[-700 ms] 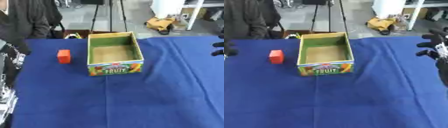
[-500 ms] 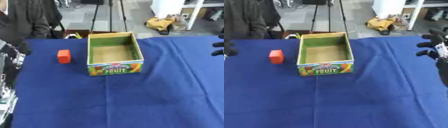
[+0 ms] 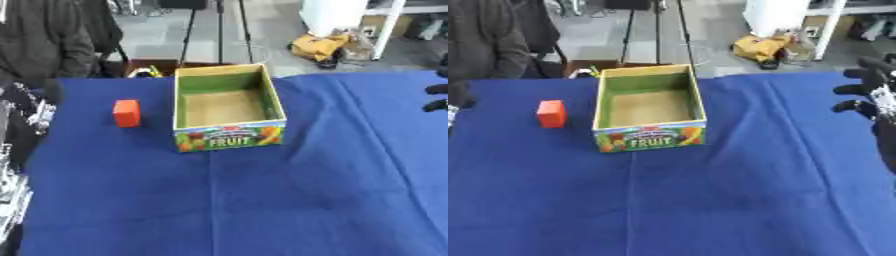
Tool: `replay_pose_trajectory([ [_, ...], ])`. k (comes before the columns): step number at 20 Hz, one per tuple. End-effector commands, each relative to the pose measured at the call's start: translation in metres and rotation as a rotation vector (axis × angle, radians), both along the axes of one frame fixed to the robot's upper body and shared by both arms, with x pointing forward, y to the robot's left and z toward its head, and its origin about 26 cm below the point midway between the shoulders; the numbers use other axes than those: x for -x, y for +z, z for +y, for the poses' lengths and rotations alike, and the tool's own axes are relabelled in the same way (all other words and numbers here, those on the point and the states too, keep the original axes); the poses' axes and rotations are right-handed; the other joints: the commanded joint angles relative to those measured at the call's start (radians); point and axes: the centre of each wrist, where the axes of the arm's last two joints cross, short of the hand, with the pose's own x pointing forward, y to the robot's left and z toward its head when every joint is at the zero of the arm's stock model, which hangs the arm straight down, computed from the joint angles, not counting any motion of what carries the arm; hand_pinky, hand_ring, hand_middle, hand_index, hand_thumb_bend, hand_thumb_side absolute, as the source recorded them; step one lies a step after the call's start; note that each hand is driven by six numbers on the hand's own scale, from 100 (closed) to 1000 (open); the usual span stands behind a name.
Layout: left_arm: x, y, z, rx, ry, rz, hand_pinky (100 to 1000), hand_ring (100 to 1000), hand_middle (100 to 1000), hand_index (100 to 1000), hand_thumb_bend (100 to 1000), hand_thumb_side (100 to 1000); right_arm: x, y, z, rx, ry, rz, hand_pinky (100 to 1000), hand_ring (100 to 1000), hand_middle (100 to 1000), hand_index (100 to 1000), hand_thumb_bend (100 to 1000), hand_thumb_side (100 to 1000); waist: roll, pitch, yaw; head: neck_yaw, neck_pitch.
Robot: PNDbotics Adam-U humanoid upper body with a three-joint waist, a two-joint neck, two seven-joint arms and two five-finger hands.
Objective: Pick up objects on the table and place them in the box.
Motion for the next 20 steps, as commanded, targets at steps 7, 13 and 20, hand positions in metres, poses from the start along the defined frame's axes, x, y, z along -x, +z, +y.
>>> replay_pose_trajectory([
  [7, -0.071, 0.079, 0.034, -0.822, 0.207, 0.351, 760, 728, 725, 846, 670, 364, 0.000, 0.008, 0.003, 0.037, 0.039, -0.004, 531, 661, 714, 847, 267, 535, 0.008, -0.037, -0.058, 0.023, 0.019],
  [13, -0.109, 0.069, 0.041, -1.087, 0.239, 0.577, 789, 755, 727, 852, 839, 321, -0.001, 0.009, 0.005, 0.057, 0.062, 0.004, 530, 661, 714, 848, 266, 535, 0.024, -0.035, -0.116, 0.050, 0.017],
  [20, -0.116, 0.049, 0.049, -1.128, 0.234, 0.688, 829, 766, 723, 861, 813, 250, -0.001, 0.012, 0.006, 0.068, 0.074, 0.002, 530, 661, 713, 848, 265, 532, 0.034, -0.013, -0.156, 0.058, 0.011],
])
